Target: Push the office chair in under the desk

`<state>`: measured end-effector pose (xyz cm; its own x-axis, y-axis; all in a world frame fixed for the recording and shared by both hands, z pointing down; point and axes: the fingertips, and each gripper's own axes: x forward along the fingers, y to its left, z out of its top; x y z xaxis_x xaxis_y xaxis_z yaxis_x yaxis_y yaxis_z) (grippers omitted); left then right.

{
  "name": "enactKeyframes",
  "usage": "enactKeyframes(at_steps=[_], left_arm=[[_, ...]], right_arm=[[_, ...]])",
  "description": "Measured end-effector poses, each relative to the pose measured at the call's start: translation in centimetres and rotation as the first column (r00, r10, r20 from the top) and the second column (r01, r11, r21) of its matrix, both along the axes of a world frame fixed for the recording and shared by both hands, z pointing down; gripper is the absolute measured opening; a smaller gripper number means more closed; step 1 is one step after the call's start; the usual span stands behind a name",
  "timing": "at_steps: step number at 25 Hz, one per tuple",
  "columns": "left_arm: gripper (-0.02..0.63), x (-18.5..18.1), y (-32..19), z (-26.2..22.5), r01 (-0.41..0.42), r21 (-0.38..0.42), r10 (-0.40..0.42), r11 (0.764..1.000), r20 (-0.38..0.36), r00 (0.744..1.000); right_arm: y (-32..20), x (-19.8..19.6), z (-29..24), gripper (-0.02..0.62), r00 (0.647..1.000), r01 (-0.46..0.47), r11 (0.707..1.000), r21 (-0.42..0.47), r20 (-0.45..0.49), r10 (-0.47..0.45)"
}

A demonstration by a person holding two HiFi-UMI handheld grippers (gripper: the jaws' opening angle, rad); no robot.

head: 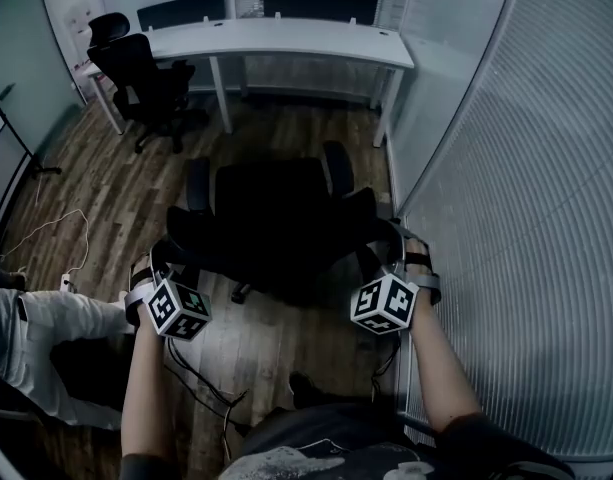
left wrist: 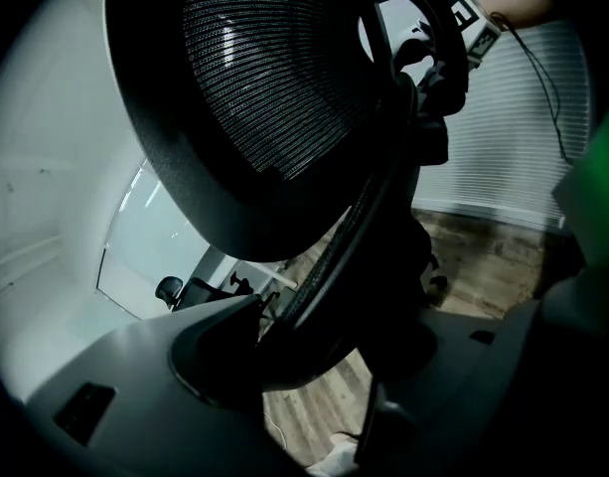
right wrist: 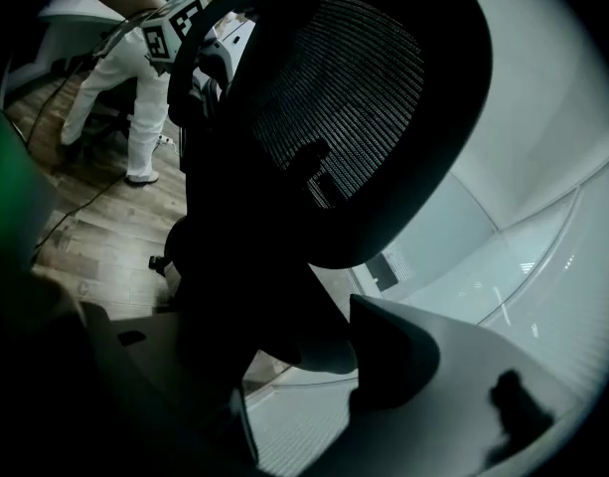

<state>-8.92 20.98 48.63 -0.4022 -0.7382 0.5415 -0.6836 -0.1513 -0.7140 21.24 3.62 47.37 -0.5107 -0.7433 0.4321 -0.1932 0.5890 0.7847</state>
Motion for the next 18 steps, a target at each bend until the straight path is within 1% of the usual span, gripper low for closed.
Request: enactKeyframes(at_steps=[2,6,9,13,18], left_arm=[[0.295,-1.1,-1.5,0.4,-0.005,0.002,0.005,1.0,0.006,1.0],[0.291,-3.3,-4.3,0.6,-0.031,-0.019,0.031,0.999,-0.003,1.0],[0.288,-4.7,-6.7,1.0,-0.051,-0.017,0.051,0.999,-0.001,0.999],[0.287,-6.8,-10.2,0.6,-0.079,0.007,0.079,0.997,0.01,0.997],[0.287,-9.4,-14.4,0.6,-0.129,0.019,0.129,0.992,-0.002,0.992]], right_arm=[[-0.9,-0.7,0.3,0.275,1.0,0.001,1.0,0.001,0.011,-0.001],[-3.0,-2.7,0.6,0.275,1.0,0.004,1.0,0.005,0.017,-0.004],[-5.0,-3.9,0.9,0.275,1.0,-0.02,1.0,0.006,0.009,0.02],[-8.3,-5.9,0.9,0.275,0.999,-0.05,0.999,-0.003,-0.009,0.05],[-12.2,-8.3,0.8,0.275,0.995,-0.099,0.995,-0.017,-0.034,0.098]])
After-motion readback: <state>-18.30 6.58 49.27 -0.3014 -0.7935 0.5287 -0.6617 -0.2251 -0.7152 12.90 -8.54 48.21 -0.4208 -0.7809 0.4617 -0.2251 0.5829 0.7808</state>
